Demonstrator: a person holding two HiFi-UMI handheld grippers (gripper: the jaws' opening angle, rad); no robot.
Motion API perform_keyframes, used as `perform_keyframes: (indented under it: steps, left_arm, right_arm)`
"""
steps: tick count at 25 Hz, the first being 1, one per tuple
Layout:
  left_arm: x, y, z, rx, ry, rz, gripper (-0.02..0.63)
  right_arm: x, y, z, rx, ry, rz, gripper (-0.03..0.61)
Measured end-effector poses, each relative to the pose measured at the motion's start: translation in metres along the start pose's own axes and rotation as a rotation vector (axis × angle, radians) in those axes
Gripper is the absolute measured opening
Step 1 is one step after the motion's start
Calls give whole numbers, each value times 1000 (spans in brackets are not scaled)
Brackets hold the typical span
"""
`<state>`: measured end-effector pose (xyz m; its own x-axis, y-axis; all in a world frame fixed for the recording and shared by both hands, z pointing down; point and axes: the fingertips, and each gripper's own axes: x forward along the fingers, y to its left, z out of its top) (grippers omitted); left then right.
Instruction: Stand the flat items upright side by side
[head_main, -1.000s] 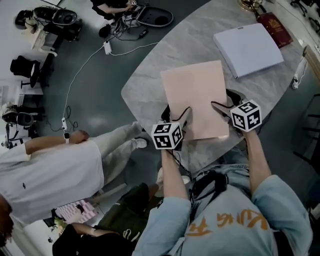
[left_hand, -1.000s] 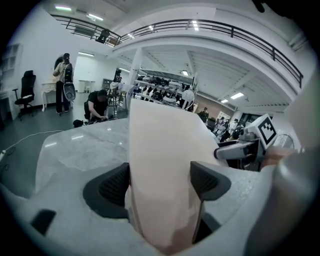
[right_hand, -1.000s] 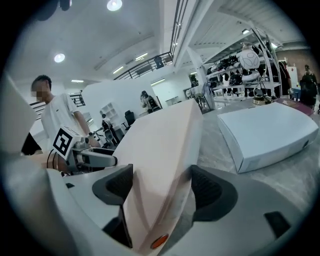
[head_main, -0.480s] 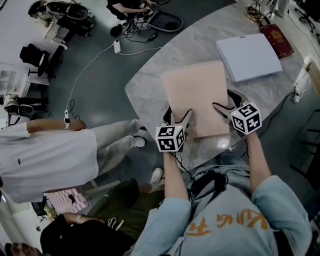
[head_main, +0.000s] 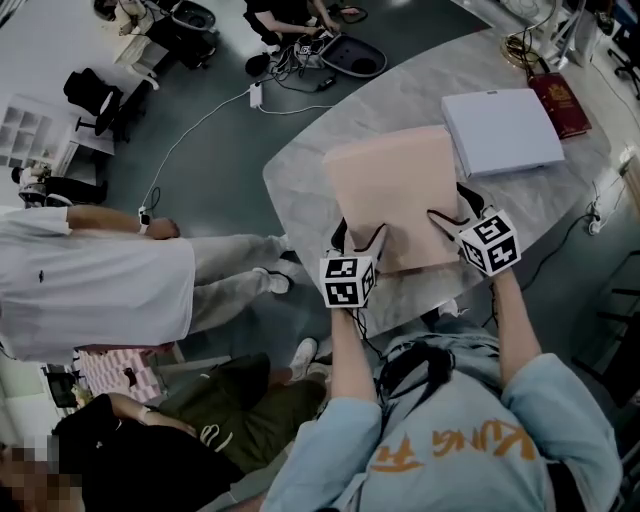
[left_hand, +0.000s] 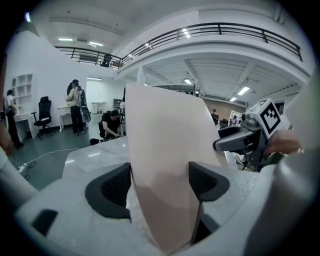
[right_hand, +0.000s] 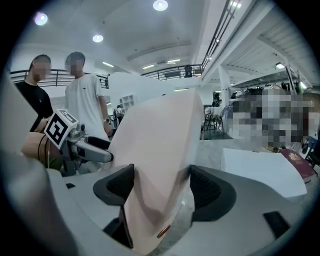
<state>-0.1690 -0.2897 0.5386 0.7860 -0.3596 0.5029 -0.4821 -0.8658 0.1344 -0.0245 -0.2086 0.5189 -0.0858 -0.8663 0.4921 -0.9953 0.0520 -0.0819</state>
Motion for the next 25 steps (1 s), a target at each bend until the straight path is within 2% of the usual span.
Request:
perform_keyframes:
  steps: [11, 25]
  left_arm:
    - [-27, -15, 4, 11, -79, 133, 348]
    - [-62, -45, -13, -17, -122, 246, 318]
  right_arm:
    - [-18, 7, 16, -199, -39, 11, 348]
    - [-51, 19, -1, -251, -61, 43, 337]
